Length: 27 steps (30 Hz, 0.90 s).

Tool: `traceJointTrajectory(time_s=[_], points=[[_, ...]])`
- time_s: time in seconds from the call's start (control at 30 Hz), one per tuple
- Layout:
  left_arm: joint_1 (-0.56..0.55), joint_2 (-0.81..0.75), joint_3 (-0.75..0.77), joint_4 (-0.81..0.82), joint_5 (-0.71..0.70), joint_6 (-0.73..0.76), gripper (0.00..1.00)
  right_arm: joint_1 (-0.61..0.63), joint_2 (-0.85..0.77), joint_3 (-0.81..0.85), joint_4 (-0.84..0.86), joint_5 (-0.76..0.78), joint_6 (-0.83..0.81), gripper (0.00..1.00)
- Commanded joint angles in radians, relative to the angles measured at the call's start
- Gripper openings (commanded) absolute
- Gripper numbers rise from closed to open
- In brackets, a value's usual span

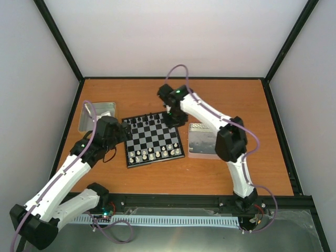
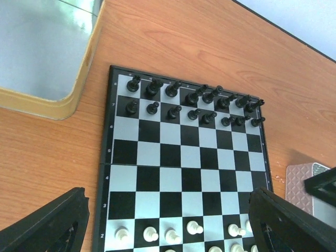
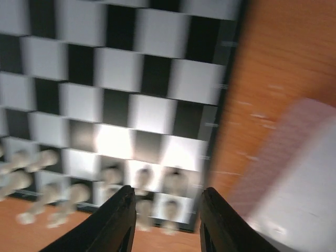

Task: Set up the chess pieces on the board
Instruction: Place the chess piece on the chessboard, then adjust the storage box at the center of the board.

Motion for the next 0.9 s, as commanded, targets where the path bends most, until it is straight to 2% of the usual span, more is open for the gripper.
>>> traceJointTrajectory(time_s=[0.0,0.13,0.27,0.3,0.37,0.57,0.77,0.87], points=[[0.006,0.043,0.057,0.068,0.047,0.064,0.84,-0.111,-0.103,-0.208,0.079,0.186,0.007,0.36],[0.006,0.099,0.086,0.097,0.078,0.096,0.86,-0.188,-0.214,-0.362,0.183,0.255,-0.108,0.38],[0.006,0.16,0.111,0.121,0.101,0.118,0.87,-0.242,-0.302,-0.536,0.299,0.257,-0.354,0.57],[0.006,0.175,0.121,0.125,0.106,0.122,0.87,-0.244,-0.318,-0.578,0.328,0.295,-0.396,0.64],[0.006,0.213,0.143,0.133,0.118,0.132,0.87,-0.272,-0.337,-0.618,0.369,0.225,-0.421,0.74],[0.006,0.322,0.214,0.151,0.174,0.159,0.87,-0.291,-0.311,-0.648,0.516,0.305,-0.541,0.8],[0.006,0.358,0.244,0.146,0.191,0.182,0.87,-0.333,-0.252,-0.667,0.614,0.278,-0.645,0.8],[0.006,0.357,0.245,0.146,0.185,0.194,0.87,-0.345,-0.23,-0.646,0.599,0.187,-0.673,0.76]])
